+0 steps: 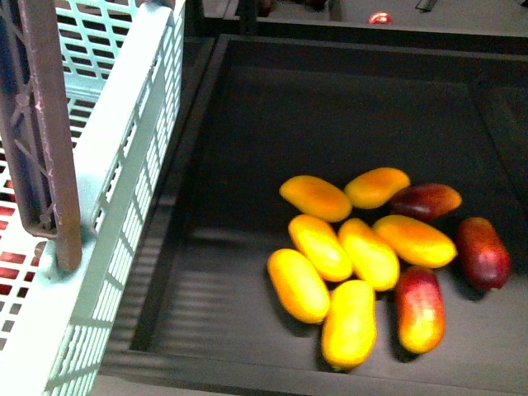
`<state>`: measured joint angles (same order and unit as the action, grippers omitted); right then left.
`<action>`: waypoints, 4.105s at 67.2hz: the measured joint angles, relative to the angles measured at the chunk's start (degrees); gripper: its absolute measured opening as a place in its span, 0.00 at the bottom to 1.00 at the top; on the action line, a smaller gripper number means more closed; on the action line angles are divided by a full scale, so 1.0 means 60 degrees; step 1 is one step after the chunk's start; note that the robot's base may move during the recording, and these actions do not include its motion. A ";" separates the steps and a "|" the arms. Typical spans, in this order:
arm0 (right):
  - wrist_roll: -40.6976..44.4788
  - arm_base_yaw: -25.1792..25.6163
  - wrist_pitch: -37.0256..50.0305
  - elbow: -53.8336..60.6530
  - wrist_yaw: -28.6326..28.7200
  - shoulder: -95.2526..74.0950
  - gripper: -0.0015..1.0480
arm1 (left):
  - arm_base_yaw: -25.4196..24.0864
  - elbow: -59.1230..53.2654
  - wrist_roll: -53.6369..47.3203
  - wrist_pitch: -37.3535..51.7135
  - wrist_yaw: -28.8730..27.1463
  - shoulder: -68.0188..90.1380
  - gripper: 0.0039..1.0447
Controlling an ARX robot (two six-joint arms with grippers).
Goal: Pick mango and avocado into basket
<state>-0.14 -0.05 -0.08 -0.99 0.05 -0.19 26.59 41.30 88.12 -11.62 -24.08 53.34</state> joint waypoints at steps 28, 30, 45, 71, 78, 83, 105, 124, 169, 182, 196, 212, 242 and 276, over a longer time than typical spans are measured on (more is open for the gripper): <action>0.0000 0.0000 0.0000 0.0000 -0.0018 -0.0004 0.92 | 0.0004 0.0000 0.0000 0.0000 0.0011 0.0000 0.14; -0.0004 0.0000 -0.0004 0.0000 -0.0018 -0.0018 0.92 | 0.0000 0.0000 0.0011 -0.0004 0.0011 0.0011 0.14; -0.0007 0.0000 0.0000 0.0000 -0.0007 0.0000 0.92 | 0.0000 0.0000 0.0007 -0.0004 0.0000 0.0011 0.14; 0.0000 0.0015 0.0000 0.0004 0.0029 0.0004 0.92 | -0.0055 0.0004 -0.0135 -0.0004 -0.0047 -0.0015 0.14; 0.0000 0.0015 0.0000 0.0004 0.0029 0.0004 0.92 | -0.0106 0.0102 -0.0266 -0.0288 0.0510 0.0055 0.14; 0.0000 0.0015 0.0000 0.0004 0.0015 0.0004 0.92 | -0.0197 0.0736 -0.1898 -0.1253 0.1861 0.0619 0.14; 0.0000 0.0015 0.0000 0.0004 -0.0004 0.0004 0.92 | 0.0998 0.3577 -0.4462 -0.0605 0.3410 0.4692 0.13; 0.0000 0.0015 0.0000 0.0004 -0.0004 0.0004 0.92 | 0.2317 0.4940 -0.4200 -0.0208 0.4131 0.6200 0.13; -0.1118 0.0659 -0.2193 -0.0871 0.1632 -0.1239 0.92 | 0.2670 0.4969 -0.4171 0.0127 0.4262 0.6298 0.13; -0.2586 0.2841 -0.3486 -0.1865 0.3971 -0.3938 0.92 | 0.2696 0.4969 -0.4138 0.0131 0.4317 0.6298 0.13; -0.2470 0.5654 -0.1468 -0.2973 0.5118 -0.6772 0.92 | 0.2696 0.4969 -0.4164 0.0131 0.4258 0.6298 0.13; -0.1840 0.7016 0.1617 -0.4488 0.3617 -1.2837 0.92 | 0.2696 0.4969 -0.4142 0.0131 0.4269 0.6298 0.13; -0.4841 0.6364 0.2368 -0.8743 0.1592 -2.0859 0.92 | 0.2696 0.4969 -0.4146 0.0131 0.4266 0.6298 0.13; -0.6313 0.5577 0.1559 -1.0258 0.0845 -2.2214 0.92 | 0.2696 0.4969 -0.4142 0.0131 0.4266 0.6298 0.13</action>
<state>-38.02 33.41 9.28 -62.54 5.13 -133.47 42.76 71.11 63.26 -10.83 1.52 91.13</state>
